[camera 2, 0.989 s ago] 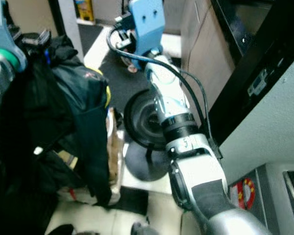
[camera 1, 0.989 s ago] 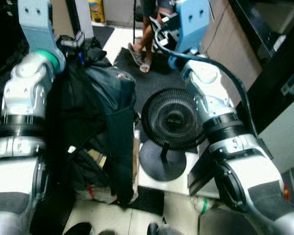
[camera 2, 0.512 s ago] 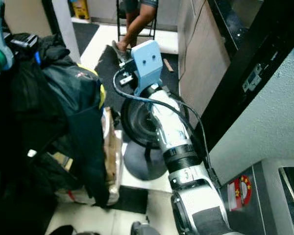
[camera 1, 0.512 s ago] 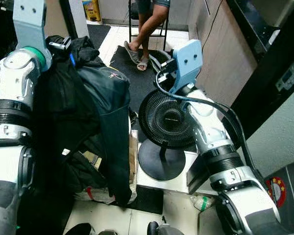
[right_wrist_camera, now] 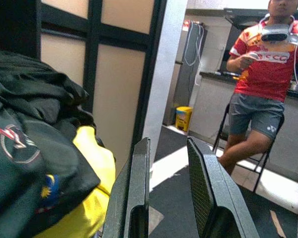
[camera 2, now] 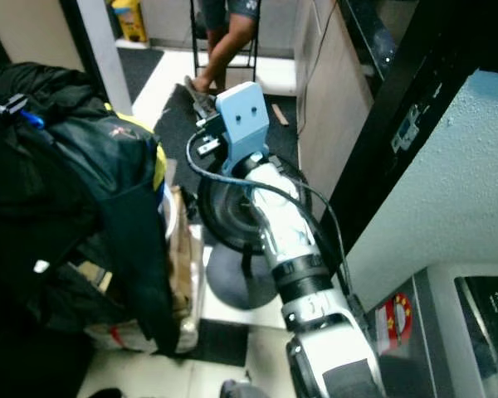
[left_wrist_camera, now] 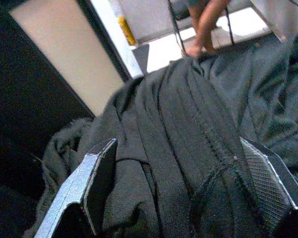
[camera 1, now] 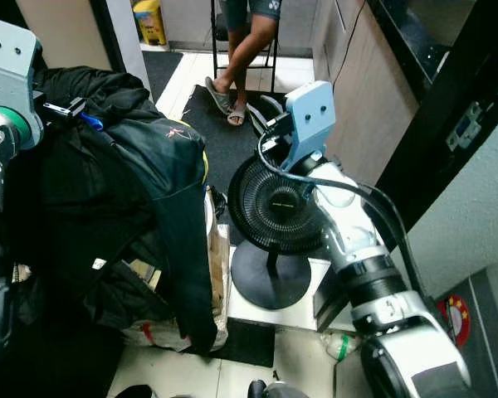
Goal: Clothes washing
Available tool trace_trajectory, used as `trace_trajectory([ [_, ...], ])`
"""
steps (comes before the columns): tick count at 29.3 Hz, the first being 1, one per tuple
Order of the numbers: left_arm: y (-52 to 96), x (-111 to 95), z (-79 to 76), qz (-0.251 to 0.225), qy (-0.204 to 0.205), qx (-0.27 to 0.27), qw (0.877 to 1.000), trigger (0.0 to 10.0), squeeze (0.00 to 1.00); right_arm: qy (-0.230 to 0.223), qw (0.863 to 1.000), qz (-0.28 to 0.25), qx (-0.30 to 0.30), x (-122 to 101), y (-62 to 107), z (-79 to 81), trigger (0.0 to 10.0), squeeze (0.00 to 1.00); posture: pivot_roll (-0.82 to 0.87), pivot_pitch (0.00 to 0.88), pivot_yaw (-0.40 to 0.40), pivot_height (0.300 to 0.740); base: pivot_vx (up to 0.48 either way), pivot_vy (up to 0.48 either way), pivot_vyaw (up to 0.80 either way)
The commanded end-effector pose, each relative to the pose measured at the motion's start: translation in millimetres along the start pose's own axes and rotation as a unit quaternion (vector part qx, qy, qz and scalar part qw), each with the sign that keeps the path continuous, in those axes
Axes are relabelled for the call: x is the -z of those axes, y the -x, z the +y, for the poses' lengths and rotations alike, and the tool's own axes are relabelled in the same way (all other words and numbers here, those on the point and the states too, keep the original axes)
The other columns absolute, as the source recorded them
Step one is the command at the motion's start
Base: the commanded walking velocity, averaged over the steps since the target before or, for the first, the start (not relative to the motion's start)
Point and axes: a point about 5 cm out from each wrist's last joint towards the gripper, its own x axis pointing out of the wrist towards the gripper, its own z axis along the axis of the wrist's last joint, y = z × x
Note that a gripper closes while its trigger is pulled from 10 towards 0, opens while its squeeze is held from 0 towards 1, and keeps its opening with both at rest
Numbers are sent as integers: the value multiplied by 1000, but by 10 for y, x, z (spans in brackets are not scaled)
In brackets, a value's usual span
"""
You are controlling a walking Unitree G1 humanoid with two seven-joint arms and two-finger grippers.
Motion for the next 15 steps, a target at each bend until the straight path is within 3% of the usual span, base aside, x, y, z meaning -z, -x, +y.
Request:
trace_trajectory([
  [1,43,206,-55,45,-25,25,998,10000,0,-2,1000,2,-2,5,30,31,10000,0,141,56,56,740,0,0,0],
  [2,43,206,-55,45,-25,25,998,10000,0,-2,1000,2,-2,5,30,31,10000,0,141,56,56,740,0,0,0],
  [3,48,240,-137,44,-26,39,998,4235,0,-5,1000,1,-4,3,42,45,10000,0,141,56,56,740,0,0,0],
  [4,37,236,-210,37,-15,45,998,0,0,-6,1000,1,-4,2,50,49,10000,0,141,56,56,740,0,0,0],
  [14,8,191,-285,22,8,48,999,0,0,-9,1000,-1,-3,0,53,50,10000,0,141,56,56,740,0,0,0],
  [15,-10,140,-323,10,31,50,998,0,0,-10,1000,-3,-2,-7,50,48,10000,0,132,51,54,740,0,0,0],
])
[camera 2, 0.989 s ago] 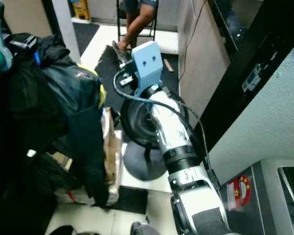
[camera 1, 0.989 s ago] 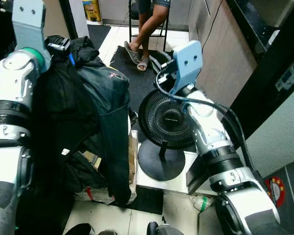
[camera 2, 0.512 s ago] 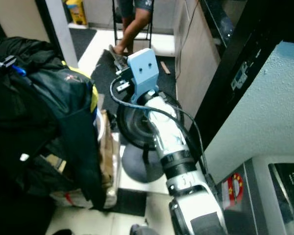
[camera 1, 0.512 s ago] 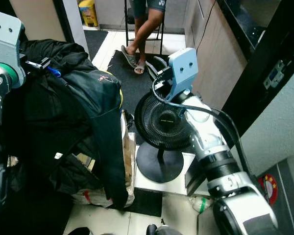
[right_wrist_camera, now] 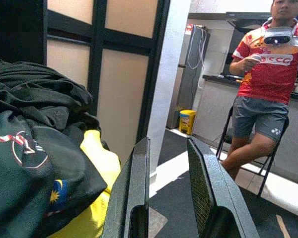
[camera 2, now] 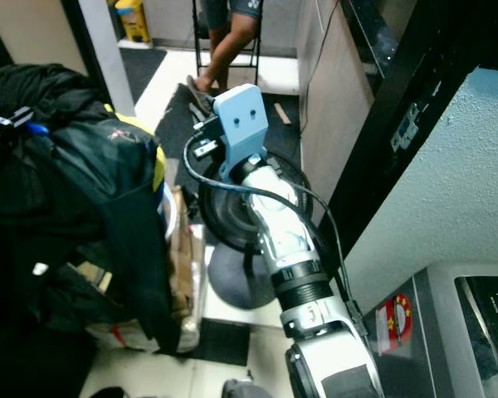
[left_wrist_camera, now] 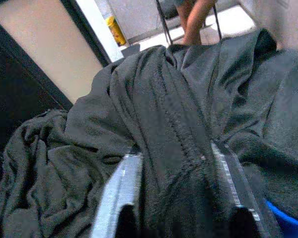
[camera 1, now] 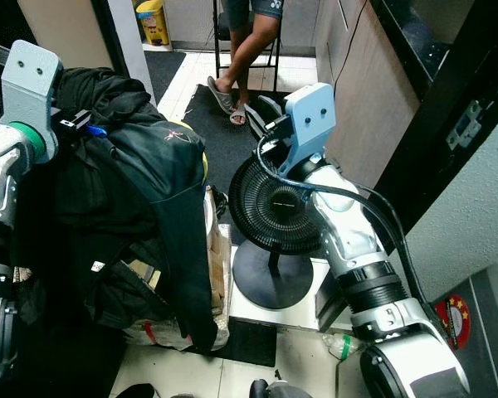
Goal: Clothes washing
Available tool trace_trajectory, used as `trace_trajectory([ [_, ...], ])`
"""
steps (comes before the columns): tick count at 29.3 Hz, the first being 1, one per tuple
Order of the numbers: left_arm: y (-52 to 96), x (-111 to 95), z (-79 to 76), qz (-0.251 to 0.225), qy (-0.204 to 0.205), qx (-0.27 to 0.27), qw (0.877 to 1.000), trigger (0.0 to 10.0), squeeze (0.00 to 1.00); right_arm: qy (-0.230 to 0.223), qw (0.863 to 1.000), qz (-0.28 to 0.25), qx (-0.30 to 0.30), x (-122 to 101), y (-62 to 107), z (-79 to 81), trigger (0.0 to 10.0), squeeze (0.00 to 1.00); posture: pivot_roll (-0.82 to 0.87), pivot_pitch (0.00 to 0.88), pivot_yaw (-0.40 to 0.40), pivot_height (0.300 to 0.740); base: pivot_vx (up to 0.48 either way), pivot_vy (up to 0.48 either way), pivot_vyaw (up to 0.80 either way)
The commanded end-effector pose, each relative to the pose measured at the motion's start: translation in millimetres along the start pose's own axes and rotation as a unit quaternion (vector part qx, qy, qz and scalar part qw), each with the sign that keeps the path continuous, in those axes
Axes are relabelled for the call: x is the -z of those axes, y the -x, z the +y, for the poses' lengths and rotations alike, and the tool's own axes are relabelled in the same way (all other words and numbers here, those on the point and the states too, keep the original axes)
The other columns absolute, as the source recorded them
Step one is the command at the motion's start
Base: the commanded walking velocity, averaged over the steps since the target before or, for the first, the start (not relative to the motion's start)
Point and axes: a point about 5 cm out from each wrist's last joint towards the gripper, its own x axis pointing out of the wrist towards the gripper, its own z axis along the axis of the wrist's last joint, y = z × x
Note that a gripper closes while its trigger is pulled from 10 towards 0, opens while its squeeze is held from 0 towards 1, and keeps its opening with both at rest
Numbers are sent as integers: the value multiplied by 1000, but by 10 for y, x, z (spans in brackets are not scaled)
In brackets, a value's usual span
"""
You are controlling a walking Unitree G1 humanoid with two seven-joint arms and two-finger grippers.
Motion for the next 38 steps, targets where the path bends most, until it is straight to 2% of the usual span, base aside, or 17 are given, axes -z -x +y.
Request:
trace_trajectory([
  [1,-22,93,-65,19,18,13,1000,0,0,-6,1000,2,-1,14,15,19,10000,0,132,51,54,740,0,0,0],
  [8,-5,-130,-91,-37,91,4,995,0,0,-12,1000,-7,2,-22,-8,17,10000,0,131,41,47,740,0,0,0],
  [13,34,-238,-82,-67,114,-2,991,0,0,-12,1000,-8,1,-35,-9,17,10000,0,131,38,44,740,0,0,0],
  [15,69,-422,-63,-125,147,-5,981,0,0,-14,1000,-9,1,-46,-12,16,10000,0,129,34,43,740,0,0,0],
  [16,108,-569,-49,-172,164,-6,971,10000,0,-14,1000,-11,1,-53,-15,15,10000,0,127,33,41,740,0,0,0],
  [21,174,-768,-31,-231,190,-5,954,10000,0,-16,1000,-14,1,-66,-21,15,10000,0,128,33,39,740,0,0,0],
  [23,174,-768,-31,-231,190,-5,954,10000,0,-16,1000,-14,1,-66,-21,15,10000,0,128,33,39,740,0,0,0],
  [24,208,-927,-8,-263,205,-13,943,10000,0,-18,1000,-17,0,-79,-31,22,10000,0,129,35,38,740,0,0,0],
  [25,208,-927,-8,-263,205,-13,943,10000,0,-18,1000,-17,0,-79,-31,22,10000,0,129,35,38,740,0,0,0],
  [26,258,-1096,18,-299,219,-23,929,10000,0,-20,1000,-21,-1,-96,-43,32,10000,0,129,35,38,740,0,0,0],
  [27,258,-1096,18,-299,219,-23,929,10000,0,-20,1000,-21,-1,-96,-43,32,10000,0,129,35,38,740,0,0,0],
  [30,426,-1579,152,-385,216,-76,894,10000,0,-29,999,-35,-5,-151,-80,74,10000,0,126,36,39,740,0,0,0],
  [31,426,-1579,152,-385,216,-76,894,10000,0,-29,999,-35,-5,-151,-80,74,10000,0,126,36,39,740,0,0,0],
  [33,544,-1828,223,-427,210,-96,874,10000,0,-32,999,-39,-6,-164,-88,86,10000,0,126,36,39,740,0,0,0],
  [34,544,-1828,223,-427,210,-96,874,10000,0,-32,999,-39,-6,-164,-88,86,10000,0,126,36,39,740,0,0,0],
  [37,743,-2166,291,-483,191,-100,848,10000,0,-34,999,-40,-7,-175,-95,96,10000,0,127,39,37,740,0,0,0],
  [38,743,-2166,291,-483,191,-100,848,10000,0,-34,999,-40,-7,-175,-95,96,10000,0,127,39,37,740,0,0,0],
])
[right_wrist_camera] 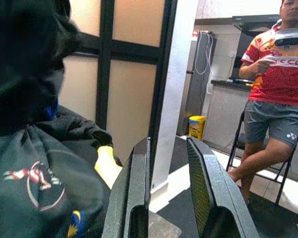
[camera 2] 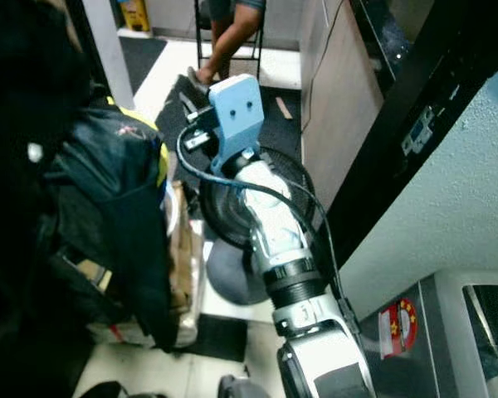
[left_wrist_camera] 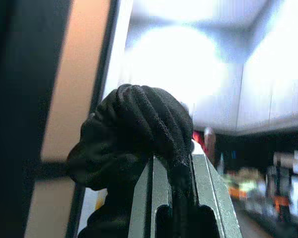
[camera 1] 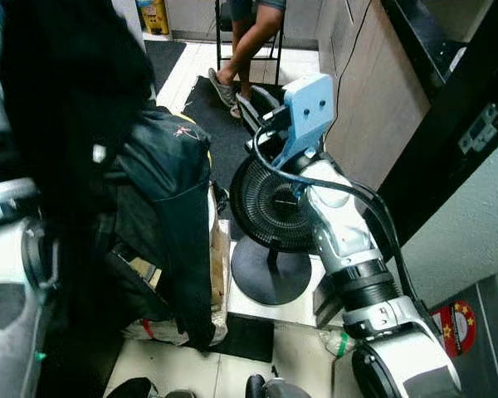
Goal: Clothes washing
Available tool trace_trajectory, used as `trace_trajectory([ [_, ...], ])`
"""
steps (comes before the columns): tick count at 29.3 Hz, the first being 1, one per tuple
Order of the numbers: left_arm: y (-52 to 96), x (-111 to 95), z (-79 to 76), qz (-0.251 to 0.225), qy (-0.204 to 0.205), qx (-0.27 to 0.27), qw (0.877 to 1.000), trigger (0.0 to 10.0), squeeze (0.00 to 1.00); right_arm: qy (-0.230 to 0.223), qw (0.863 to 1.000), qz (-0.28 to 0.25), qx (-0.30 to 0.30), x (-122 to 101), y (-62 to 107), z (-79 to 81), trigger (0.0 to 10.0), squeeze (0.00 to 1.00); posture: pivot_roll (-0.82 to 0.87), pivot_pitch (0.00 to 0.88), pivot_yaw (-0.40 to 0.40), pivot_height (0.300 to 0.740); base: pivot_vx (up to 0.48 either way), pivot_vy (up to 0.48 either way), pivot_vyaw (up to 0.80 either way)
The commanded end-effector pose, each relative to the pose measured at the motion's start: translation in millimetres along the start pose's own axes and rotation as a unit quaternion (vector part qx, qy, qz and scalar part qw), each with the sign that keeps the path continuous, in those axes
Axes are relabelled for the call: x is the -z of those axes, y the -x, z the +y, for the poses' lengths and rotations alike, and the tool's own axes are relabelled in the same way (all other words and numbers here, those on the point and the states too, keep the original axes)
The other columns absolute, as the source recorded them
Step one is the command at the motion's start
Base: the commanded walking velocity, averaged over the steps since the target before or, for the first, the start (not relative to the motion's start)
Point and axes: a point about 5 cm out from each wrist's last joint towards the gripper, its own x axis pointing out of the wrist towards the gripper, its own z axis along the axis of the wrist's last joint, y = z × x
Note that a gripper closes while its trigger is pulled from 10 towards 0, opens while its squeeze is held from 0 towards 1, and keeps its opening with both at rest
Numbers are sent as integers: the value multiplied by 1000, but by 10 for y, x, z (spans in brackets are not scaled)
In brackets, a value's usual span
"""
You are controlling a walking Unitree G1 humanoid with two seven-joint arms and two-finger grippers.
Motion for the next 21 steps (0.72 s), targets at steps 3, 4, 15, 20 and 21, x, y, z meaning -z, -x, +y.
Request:
trace_trajectory([
  [3,-121,-448,-113,-93,-8,33,995,10000,0,-8,1000,-10,-1,-32,-18,18,10000,0,127,39,37,740,0,0,0],
  [4,-134,-509,-129,-105,-9,37,994,10000,0,-9,1000,-10,0,-32,-19,19,10000,0,127,39,37,740,0,0,0],
  [15,-80,-336,-276,-71,9,98,993,10000,0,-11,1000,-13,5,-38,-21,12,10000,0,132,38,41,740,0,0,0],
  [20,119,207,-328,27,-12,113,993,10000,0,-11,1000,-13,5,-40,-20,10,10000,0,128,43,39,740,0,0,0],
  [21,119,207,-328,27,-12,113,993,10000,0,-11,1000,-13,5,-40,-20,10,10000,0,128,43,39,740,0,0,0],
])
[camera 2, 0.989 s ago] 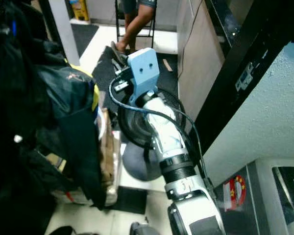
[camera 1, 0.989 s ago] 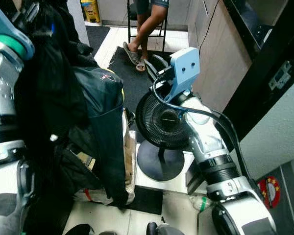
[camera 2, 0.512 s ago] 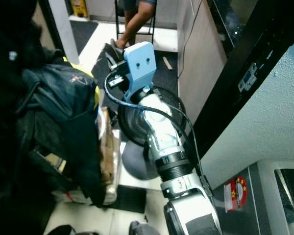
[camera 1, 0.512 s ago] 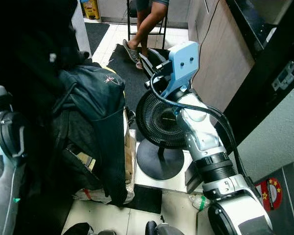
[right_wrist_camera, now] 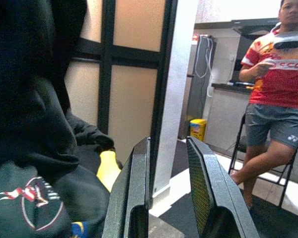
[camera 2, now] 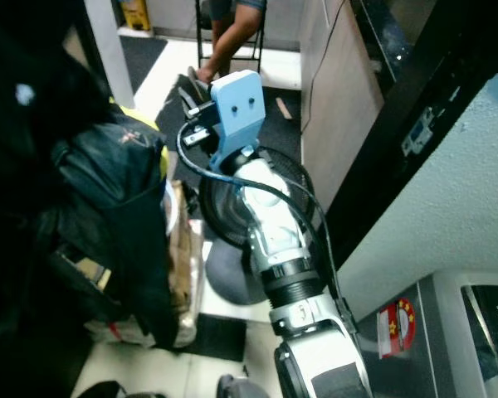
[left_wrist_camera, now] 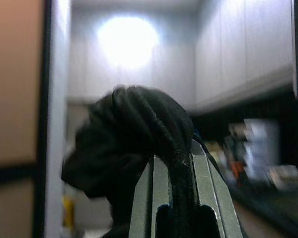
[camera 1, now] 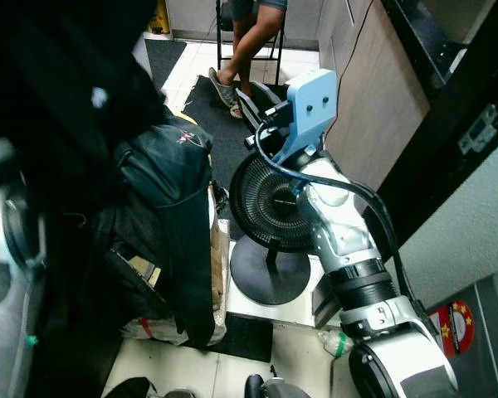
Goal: Clothes washing
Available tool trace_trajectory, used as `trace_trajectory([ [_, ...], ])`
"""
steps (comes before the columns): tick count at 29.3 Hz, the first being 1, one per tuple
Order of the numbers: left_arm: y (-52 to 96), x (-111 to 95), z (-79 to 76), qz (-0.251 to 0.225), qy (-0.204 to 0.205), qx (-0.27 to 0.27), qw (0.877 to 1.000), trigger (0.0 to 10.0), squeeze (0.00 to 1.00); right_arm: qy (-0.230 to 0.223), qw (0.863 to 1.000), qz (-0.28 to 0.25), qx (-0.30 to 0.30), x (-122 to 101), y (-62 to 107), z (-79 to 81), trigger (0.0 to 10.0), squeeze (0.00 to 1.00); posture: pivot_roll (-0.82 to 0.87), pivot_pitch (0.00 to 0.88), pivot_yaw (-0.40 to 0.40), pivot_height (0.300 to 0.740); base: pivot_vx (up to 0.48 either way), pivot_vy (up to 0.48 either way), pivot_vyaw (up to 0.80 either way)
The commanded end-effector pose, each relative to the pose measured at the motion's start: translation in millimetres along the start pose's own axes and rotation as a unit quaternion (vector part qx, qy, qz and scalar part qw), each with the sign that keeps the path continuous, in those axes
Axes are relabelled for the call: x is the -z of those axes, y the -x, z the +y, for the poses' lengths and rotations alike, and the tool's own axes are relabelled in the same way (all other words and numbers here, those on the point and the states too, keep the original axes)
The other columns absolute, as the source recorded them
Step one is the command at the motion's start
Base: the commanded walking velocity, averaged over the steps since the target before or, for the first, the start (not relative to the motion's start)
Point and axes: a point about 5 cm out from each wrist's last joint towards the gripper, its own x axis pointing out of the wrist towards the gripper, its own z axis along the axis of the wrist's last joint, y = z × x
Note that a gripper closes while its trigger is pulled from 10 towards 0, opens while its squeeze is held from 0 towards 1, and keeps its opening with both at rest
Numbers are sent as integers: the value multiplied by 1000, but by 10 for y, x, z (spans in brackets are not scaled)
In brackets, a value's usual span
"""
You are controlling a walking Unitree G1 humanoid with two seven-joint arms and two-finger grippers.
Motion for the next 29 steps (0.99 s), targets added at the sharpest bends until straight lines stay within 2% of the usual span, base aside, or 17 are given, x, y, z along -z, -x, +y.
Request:
trace_trajectory([
  [1,62,92,-88,18,-31,14,999,10000,0,-5,1000,-8,1,-29,-7,5,10000,0,127,45,40,740,0,0,0],
  [2,62,92,-88,18,-31,14,999,10000,0,-5,1000,-8,1,-29,-7,5,10000,0,127,45,40,740,0,0,0],
  [3,176,279,-173,52,-41,42,997,10000,0,-4,1000,-8,1,-27,1,0,10000,0,125,48,39,740,0,0,0],
  [4,176,279,-173,52,-41,42,997,10000,0,-4,1000,-8,1,-27,1,0,10000,0,125,48,39,740,0,0,0],
  [5,288,423,-280,82,-59,83,991,10000,0,-4,1000,-7,1,-25,7,-3,10000,0,129,49,40,740,0,0,0],
  [8,288,423,-280,82,-59,83,991,10000,0,-4,1000,-7,1,-25,7,-3,10000,0,129,49,40,740,0,0,0],
  [10,449,658,-446,130,-100,149,975,10000,0,-5,1000,-5,1,-13,6,5,10000,0,136,49,37,740,0,0,0],
  [11,449,658,-446,130,-100,149,975,10000,0,-5,1000,-5,1,-13,6,5,10000,0,136,49,37,740,0,0,0],
  [13,439,934,-403,188,-161,110,963,10000,0,-7,1000,-6,-2,-13,-10,26,10000,0,135,46,35,740,0,0,0],
  [14,439,934,-403,188,-161,110,963,10000,0,-7,1000,-6,-2,-13,-10,26,10000,0,135,46,35,740,0,0,0],
  [15,424,997,-375,200,-184,91,958,10000,0,-7,1000,-7,-3,-13,-15,30,10000,0,133,44,35,740,0,0,0],
  [16,424,997,-375,200,-184,91,958,10000,0,-7,1000,-7,-3,-13,-15,30,10000,0,133,44,35,740,0,0,0],
  [18,377,1046,-330,210,-212,54,953,10000,0,-5,1000,-8,-3,-22,-14,19,10000,0,124,39,39,740,0,0,0],
  [25,360,1028,-332,203,-236,47,949,10000,0,-3,1000,-8,0,-26,-3,1,10000,0,124,39,39,740,0,0,0],
  [26,381,1012,-309,203,-236,50,949,10000,1000,-3,1000,-8,1,-25,0,-3,10000,0,124,39,39,740,0,0,0],
  [29,406,999,-293,204,-235,53,949,10000,1000,-3,1000,-7,1,-23,4,-4,10000,0,120,35,43,740,0,0,0],
])
